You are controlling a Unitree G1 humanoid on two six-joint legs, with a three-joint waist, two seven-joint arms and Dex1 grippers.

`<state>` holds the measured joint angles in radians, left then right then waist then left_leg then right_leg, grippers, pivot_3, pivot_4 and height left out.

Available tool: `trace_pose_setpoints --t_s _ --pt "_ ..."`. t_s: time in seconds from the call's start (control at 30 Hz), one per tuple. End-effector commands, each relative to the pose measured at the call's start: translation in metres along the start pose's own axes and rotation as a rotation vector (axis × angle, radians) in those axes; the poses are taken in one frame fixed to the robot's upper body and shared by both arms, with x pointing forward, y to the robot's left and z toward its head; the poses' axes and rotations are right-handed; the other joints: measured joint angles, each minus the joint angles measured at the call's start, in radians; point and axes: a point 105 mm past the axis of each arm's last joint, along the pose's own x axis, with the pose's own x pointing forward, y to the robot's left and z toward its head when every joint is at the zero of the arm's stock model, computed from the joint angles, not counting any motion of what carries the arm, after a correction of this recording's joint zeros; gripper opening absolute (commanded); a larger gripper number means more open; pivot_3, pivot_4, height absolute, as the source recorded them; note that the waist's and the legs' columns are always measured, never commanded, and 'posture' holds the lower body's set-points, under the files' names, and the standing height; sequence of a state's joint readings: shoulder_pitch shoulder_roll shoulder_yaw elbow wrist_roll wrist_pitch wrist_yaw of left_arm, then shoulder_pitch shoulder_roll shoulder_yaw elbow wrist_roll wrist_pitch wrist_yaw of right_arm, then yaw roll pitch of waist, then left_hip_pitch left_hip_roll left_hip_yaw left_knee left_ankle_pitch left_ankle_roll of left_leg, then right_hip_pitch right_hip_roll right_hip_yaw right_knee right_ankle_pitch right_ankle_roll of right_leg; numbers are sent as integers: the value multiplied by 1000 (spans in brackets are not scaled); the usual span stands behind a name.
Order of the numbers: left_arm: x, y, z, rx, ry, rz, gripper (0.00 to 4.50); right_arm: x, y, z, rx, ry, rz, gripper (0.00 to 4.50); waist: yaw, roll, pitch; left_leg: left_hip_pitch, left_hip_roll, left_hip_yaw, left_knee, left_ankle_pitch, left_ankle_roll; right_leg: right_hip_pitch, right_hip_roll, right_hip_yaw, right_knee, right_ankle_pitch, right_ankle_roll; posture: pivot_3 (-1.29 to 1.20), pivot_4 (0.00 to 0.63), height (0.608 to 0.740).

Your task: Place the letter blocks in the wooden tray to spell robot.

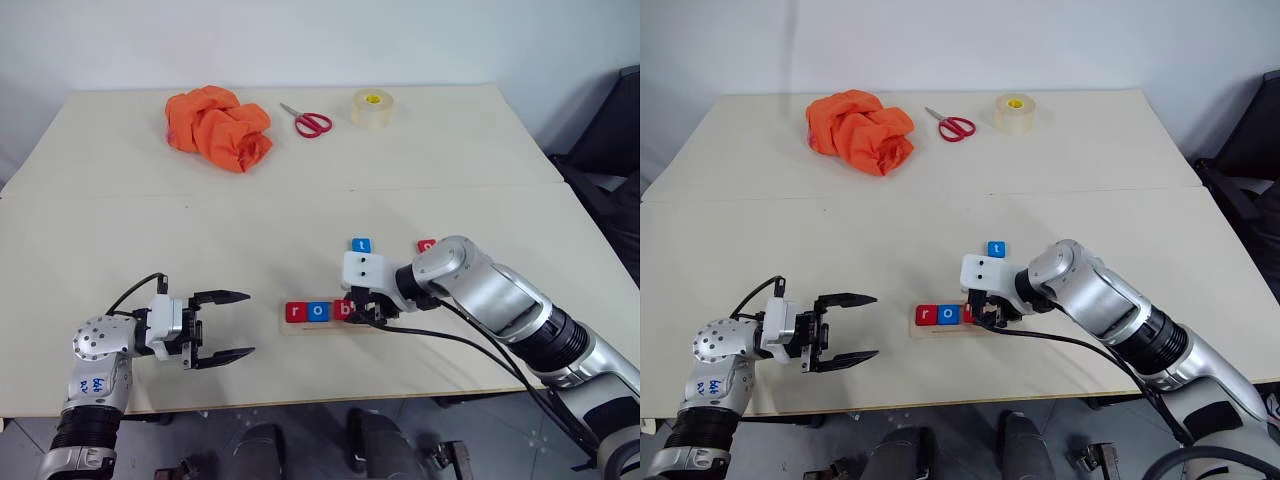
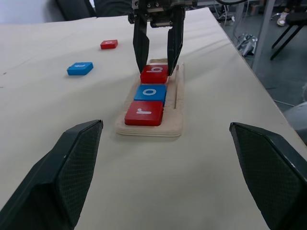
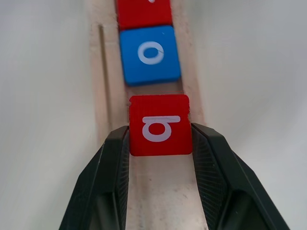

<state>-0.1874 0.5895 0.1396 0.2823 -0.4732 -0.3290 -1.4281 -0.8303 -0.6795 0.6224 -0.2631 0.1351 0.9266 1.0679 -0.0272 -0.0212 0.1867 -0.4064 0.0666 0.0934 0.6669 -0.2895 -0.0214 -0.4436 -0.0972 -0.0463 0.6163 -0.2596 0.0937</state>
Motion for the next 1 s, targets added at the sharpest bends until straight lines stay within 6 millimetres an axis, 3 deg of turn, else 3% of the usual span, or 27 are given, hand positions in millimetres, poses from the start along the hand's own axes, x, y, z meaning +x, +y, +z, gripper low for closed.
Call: trace_pose_setpoints --t_s 0.03,0.07,0.23,0.37,0.4,0.67,0.8,1.0 --pt "-2 3 8 33 -16 14 4500 -4 -4 12 -61 -21 -26 1457 -1 0 0 0 0 0 0 0 0 0 0 0 0 0 0 0 150 740" --pt "-2 3 8 34 -17 15 4500 -4 -4 12 -65 -22 -23 1457 0 0 0 0 0 0 0 0 0 0 0 0 0 0 0 0 150 740" --pt "-2 4 8 35 -16 19 4500 -6 6 22 -71 -65 24 3261 0 0 0 0 0 0 0 0 0 0 0 0 0 0 0 0 150 740" --pt "-2 6 8 37 -17 22 4500 -8 10 25 -79 -76 44 4440 0 0 0 0 0 0 0 0 0 0 0 0 1 0 0 0 150 740" --pt "-2 7 8 37 -17 23 4500 -8 10 25 -80 -76 44 4480 0 0 0 0 0 0 0 0 0 0 0 0 1 0 0 0 150 740" --pt "0 11 8 43 -19 24 4500 -17 -2 27 -99 -177 -34 4480 0 0 0 0 0 0 0 0 0 0 0 0 1 0 0 0 150 740" --pt "2 10 8 40 -23 22 4500 -21 -15 16 -75 -166 -74 3633 -1 0 0 0 0 0 0 0 0 0 0 0 1 0 0 0 150 740" --pt "0 9 8 38 -25 23 4500 -17 -28 7 -70 -147 -100 1475 0 0 0 0 0 0 0 0 0 0 0 0 1 0 0 0 150 740"
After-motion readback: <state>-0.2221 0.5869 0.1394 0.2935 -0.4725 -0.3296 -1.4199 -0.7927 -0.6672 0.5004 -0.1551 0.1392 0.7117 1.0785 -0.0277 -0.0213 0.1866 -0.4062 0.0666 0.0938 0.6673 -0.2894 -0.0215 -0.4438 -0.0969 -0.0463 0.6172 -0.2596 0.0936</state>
